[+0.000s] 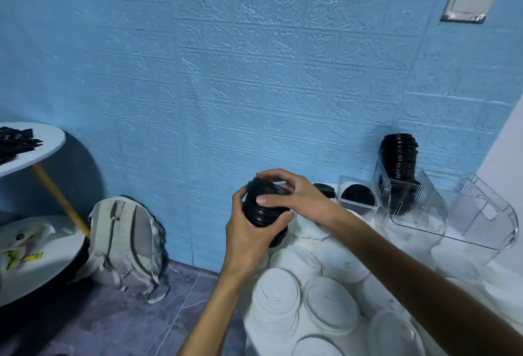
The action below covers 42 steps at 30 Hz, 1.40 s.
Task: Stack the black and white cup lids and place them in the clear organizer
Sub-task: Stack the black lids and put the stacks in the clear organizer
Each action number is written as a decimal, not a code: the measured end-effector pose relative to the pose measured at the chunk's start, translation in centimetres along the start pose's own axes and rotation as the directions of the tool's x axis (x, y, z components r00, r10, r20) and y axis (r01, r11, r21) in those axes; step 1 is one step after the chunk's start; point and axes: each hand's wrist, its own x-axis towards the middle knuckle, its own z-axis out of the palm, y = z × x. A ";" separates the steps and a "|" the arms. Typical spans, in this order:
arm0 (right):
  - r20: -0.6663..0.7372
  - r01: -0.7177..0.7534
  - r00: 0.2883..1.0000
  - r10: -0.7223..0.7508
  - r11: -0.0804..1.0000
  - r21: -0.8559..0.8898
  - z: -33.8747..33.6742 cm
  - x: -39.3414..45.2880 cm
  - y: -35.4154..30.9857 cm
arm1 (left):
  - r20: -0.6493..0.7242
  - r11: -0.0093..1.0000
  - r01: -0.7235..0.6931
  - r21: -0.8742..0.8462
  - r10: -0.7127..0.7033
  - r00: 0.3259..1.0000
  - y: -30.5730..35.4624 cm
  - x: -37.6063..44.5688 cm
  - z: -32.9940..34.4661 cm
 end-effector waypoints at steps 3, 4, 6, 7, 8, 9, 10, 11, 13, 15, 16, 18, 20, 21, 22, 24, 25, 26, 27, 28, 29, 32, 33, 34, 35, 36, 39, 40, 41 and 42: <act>0.044 0.019 0.999 -0.015 0.997 -0.073 0.3 -0.8 0.1 | 0.005 0.999 0.021 -0.029 -0.021 1.000 0.0 -0.3 -0.2; 0.063 0.022 0.998 -0.017 0.996 -0.081 0.4 -0.9 0.2 | 0.010 0.999 0.015 -0.036 -0.015 1.000 0.0 -0.4 -0.2; 0.091 0.029 0.996 -0.023 0.997 -0.065 0.6 -1.1 0.4 | 0.021 0.999 -0.015 -0.037 0.016 1.000 0.0 -0.5 -0.4; 0.099 0.039 0.994 -0.033 0.998 -0.056 0.6 -1.0 0.5 | 0.025 0.999 -0.038 -0.032 0.039 0.999 -0.2 -0.4 -0.4; 0.110 0.049 0.993 -0.043 0.997 -0.055 0.7 -1.0 0.5 | 0.028 0.998 -0.062 -0.027 0.063 0.998 -0.3 -0.3 -0.5; 0.122 0.055 0.991 -0.048 0.997 -0.060 0.8 -1.0 0.6 | 0.026 0.997 -0.080 -0.022 0.081 0.996 -0.4 -0.2 -0.6; 0.140 0.053 0.989 -0.042 0.996 -0.073 0.8 -1.0 0.5 | 0.019 0.995 -0.096 -0.022 0.096 0.995 -0.3 -0.2 -0.6; 0.162 0.038 0.986 -0.024 0.996 -0.087 0.8 -0.9 0.4 | 0.010 0.994 -0.108 -0.027 0.109 0.994 -0.3 -0.2 -0.6; 0.211 0.000 0.977 0.018 0.996 -0.085 0.5 -0.6 0.2 | -0.016 0.992 -0.119 -0.047 0.119 0.993 -0.2 -0.1 -0.6; 0.206 -0.047 0.977 0.059 0.997 -0.061 -0.4 -0.1 -0.1 | -0.040 0.991 -0.118 -0.059 0.116 0.992 -0.1 -0.1 -0.7; 0.163 -0.068 0.983 0.078 0.995 -0.067 -1.1 0.5 -0.2 | -0.047 0.991 -0.117 -0.062 0.114 0.992 0.0 0.0 -0.8; -0.024 -0.114 0.994 0.111 0.972 -0.207 -3.3 2.1 0.6 | -0.057 0.991 -0.109 -0.072 0.105 0.993 0.1 0.1 -1.0; -0.227 -0.248 0.964 0.138 0.776 -0.580 -6.3 3.9 2.4 | -0.053 0.992 -0.100 -0.082 0.096 0.994 0.1 0.2 -1.3; -0.274 -0.329 0.944 0.184 0.600 -0.729 -7.4 4.4 3.4 | -0.047 0.992 -0.098 -0.082 0.094 0.994 0.2 0.3 -1.4; -0.301 -0.388 0.919 0.255 0.444 -0.807 -8.2 4.6 4.4 | -0.040 0.992 -0.097 -0.078 0.095 0.995 0.2 0.3 -1.5; -0.312 -0.434 0.873 0.376 0.304 -0.848 -9.0 4.6 5.9 | -0.031 0.994 -0.093 -0.065 0.091 0.995 0.0 0.3 -1.7; -0.309 -0.433 0.864 0.399 0.273 -0.859 -9.2 4.5 6.4 | -0.028 0.994 -0.086 -0.062 0.084 0.996 -0.1 0.4 -1.7; -0.302 -0.421 0.862 0.408 0.243 -0.874 -9.3 4.4 6.8 | -0.025 0.995 -0.082 -0.060 0.081 0.996 -0.2 0.4 -1.6; -0.298 -0.411 0.859 0.416 0.215 -0.886 -9.3 4.3 7.0 | -0.023 0.995 -0.077 -0.058 0.076 0.997 -0.4 0.5 -1.5; -0.295 -0.399 0.859 0.419 0.185 -0.898 -9.2 4.1 7.1 | -0.019 0.996 -0.073 -0.060 0.072 0.997 -0.4 0.5 -1.4; -0.293 -0.390 0.859 0.419 0.165 -0.906 -9.2 4.0 7.1 | -0.017 0.996 -0.070 -0.062 0.069 0.997 -0.5 0.5 -1.3; -0.295 -0.385 0.867 0.402 0.165 -0.908 -9.2 3.5 7.0 | -0.011 0.996 -0.068 -0.061 0.068 0.998 -0.5 0.4 -0.9; -0.295 -0.384 0.872 0.390 0.173 -0.907 -9.3 3.4 7.1 | -0.009 0.996 -0.066 -0.065 0.065 0.998 -0.4 0.4 -0.9; -0.292 -0.381 0.877 0.380 0.182 -0.906 -9.3 3.3 7.2 | -0.009 0.995 -0.066 -0.069 0.065 0.998 -0.4 0.5 -0.9; -0.295 -0.387 0.880 0.373 0.201 -0.900 -9.3 3.4 7.5 | -0.012 0.995 -0.067 -0.072 0.067 0.998 -0.3 0.6 -0.9; -0.298 -0.393 0.881 0.366 0.218 -0.893 -9.4 3.3 7.6 | -0.013 0.995 -0.071 -0.073 0.070 0.997 -0.2 0.6 -1.0; -0.314 -0.418 0.880 0.356 0.267 -0.868 -9.6 3.2 8.0 | -0.010 0.994 -0.074 -0.079 0.073 0.997 0.0 0.8 -1.1; -0.319 -0.422 0.882 0.346 0.278 -0.863 -9.5 3.1 8.0 | -0.009 0.994 -0.071 -0.083 0.071 0.997 0.2 0.8 -1.2; -0.327 -0.426 0.884 0.333 0.289 -0.857 -9.3 3.0 8.0 | -0.011 0.994 -0.068 -0.085 0.067 0.998 0.3 0.7 -1.2; -0.337 -0.430 0.886 0.318 0.296 -0.853 -9.2 2.8 7.9 | -0.012 0.994 -0.065 -0.085 0.064 0.998 0.4 0.7 -1.2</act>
